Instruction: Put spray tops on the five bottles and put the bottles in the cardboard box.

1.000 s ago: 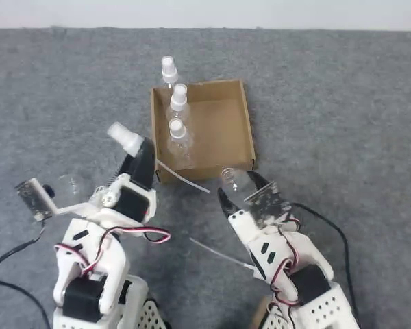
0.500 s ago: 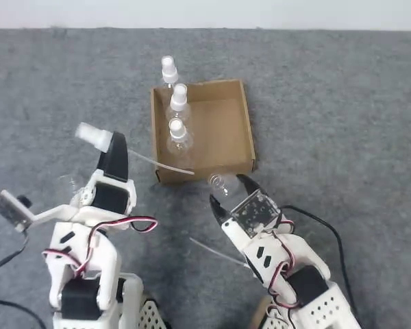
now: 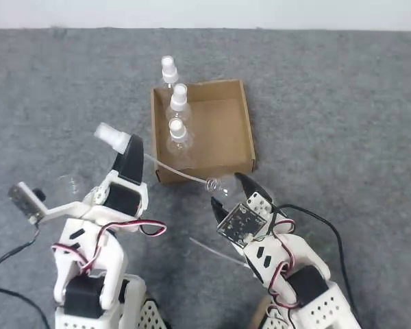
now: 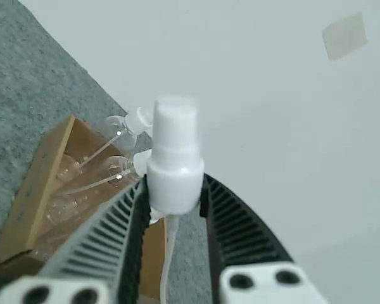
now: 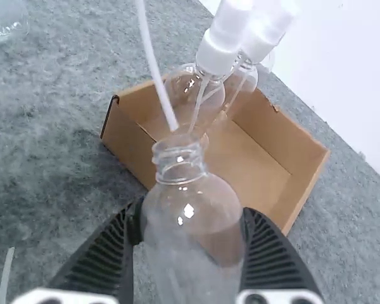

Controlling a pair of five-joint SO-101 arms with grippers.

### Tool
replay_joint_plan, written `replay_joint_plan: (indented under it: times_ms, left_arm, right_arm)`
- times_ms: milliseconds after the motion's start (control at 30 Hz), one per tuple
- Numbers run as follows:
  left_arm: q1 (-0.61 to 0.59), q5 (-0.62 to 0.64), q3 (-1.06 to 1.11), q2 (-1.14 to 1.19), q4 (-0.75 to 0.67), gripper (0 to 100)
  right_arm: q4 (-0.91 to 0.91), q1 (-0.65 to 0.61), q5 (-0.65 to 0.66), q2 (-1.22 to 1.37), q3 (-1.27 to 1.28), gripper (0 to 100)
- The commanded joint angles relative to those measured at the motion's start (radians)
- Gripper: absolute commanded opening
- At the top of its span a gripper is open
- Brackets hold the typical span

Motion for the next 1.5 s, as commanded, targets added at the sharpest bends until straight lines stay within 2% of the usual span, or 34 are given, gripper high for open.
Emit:
replay_joint_plan:
  times_ms: [0, 533, 1000, 1167, 1467]
  left_arm:
    - [0.008, -0.017, 0.019, -0.023, -0.038, 1]
    - [0.132, -0.021, 0.085, -0.023, -0.072, 1]
    - [0.275, -0.14, 0.14, -0.023, -0.072, 1]
    - [0.275, -0.14, 0.14, -0.023, -0.072, 1]
    - [0.276, -0.153, 0.162, -0.023, -0.074, 1]
  right_arm:
    - [-0.022, -0.01, 0.012, -0.007, 0.021, 5.9]
    - [0.018, -0.01, 0.011, -0.015, 0.021, 5.9]
    - [0.019, -0.01, 0.003, -0.015, 0.021, 5.9]
    - [0.019, -0.005, -0.068, -0.015, 0.021, 5.9]
    - [0.019, -0.004, -0.071, -0.015, 0.021, 5.9]
